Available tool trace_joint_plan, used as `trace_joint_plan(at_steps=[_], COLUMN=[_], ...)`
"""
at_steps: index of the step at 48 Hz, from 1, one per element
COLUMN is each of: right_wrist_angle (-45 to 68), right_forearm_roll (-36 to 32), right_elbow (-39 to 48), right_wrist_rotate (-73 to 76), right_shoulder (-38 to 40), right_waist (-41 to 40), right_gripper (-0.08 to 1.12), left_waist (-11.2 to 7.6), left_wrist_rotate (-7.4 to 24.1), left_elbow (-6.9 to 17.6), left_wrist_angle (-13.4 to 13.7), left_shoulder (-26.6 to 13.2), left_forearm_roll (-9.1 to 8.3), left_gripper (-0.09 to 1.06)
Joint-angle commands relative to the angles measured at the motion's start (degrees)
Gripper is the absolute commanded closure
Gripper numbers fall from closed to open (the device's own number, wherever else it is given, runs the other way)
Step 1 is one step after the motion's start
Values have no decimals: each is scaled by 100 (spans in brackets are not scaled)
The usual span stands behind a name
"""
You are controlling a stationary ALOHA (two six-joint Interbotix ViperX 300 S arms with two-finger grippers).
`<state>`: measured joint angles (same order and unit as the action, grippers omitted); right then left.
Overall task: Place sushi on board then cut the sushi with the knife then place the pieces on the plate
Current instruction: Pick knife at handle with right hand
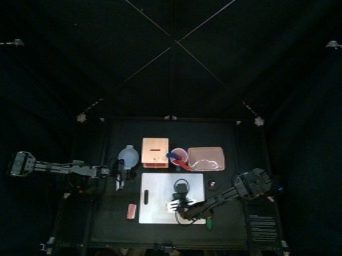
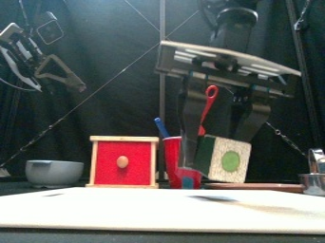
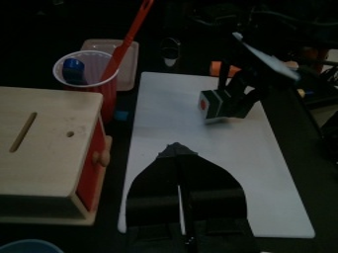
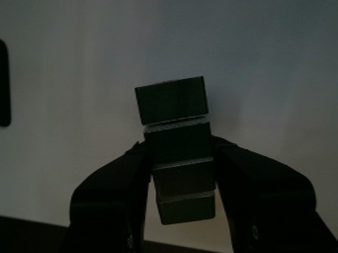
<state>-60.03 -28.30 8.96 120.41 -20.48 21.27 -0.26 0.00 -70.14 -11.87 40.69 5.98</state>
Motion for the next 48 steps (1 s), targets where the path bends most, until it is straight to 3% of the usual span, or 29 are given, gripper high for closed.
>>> trace_joint_plan(at_steps=[1,11,25,48], right_wrist_angle=[-35,202,703,721], right_forearm_roll=[-62,-308,-149,-53], right_elbow=[-62,-9,185,185], right_wrist_rotate=[18,-123,-132,-149], right_shoulder=[158,193,185,290], right_waist=[-149,-466,-527,-422], right_gripper=[47,37,24,22], left_waist=[-35,-44,-44,-44], left_wrist_rotate=[9,18,26,35], left_elbow=[53,26,-26,-26], left_wrist_angle=[-53,-53,-53,-53], left_shoulder=[-9,-9,-9,-9], left_forearm_roll=[167,211,202,202], left_gripper=[98,98,98,98])
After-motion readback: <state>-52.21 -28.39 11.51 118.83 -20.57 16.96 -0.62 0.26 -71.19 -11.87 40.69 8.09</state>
